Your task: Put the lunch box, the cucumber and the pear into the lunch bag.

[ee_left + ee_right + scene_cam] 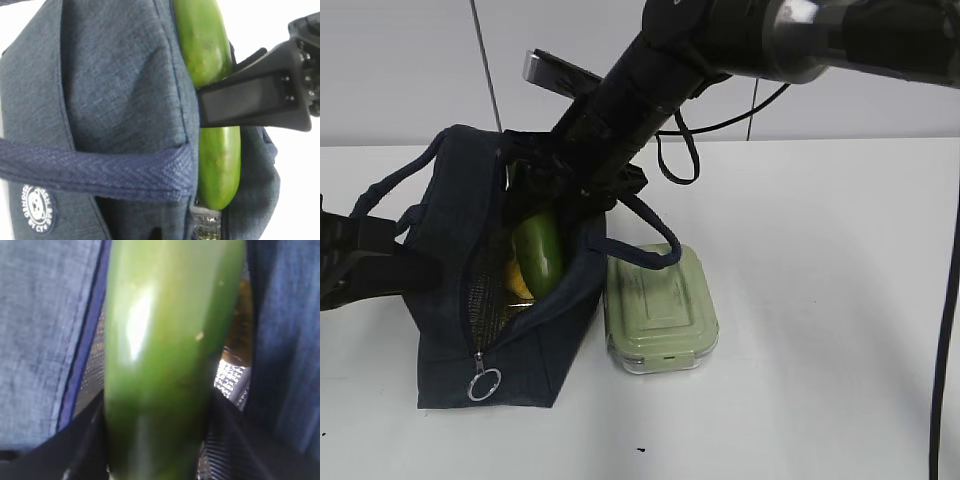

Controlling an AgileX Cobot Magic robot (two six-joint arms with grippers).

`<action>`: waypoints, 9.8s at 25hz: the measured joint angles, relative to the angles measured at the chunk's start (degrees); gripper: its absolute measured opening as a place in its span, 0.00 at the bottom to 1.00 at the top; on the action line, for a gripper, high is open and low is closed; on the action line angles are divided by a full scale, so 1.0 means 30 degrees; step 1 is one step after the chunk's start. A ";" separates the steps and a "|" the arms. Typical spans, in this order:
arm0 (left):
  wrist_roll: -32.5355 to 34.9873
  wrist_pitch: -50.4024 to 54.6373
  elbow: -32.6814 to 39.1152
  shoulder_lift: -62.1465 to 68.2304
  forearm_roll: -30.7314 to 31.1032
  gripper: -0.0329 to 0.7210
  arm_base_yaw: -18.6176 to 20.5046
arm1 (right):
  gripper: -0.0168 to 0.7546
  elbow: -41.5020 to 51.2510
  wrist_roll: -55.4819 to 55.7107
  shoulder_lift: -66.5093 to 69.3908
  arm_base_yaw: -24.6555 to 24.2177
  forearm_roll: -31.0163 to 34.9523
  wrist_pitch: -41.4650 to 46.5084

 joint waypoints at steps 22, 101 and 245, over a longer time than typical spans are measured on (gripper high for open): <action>0.0000 0.0005 0.0000 0.0000 0.0017 0.02 0.0000 | 0.71 -0.0036 -0.2161 0.1408 0.0099 0.5845 0.1041; 0.0000 0.0506 0.0000 0.0020 0.0007 0.02 0.0000 | 0.66 1.2558 -1.2692 -0.4281 -0.8572 0.4687 0.3037; 0.0000 0.0543 0.0000 0.0020 0.0081 0.02 0.0000 | 0.51 0.9568 -1.2449 -0.2099 -1.0697 0.8390 0.2029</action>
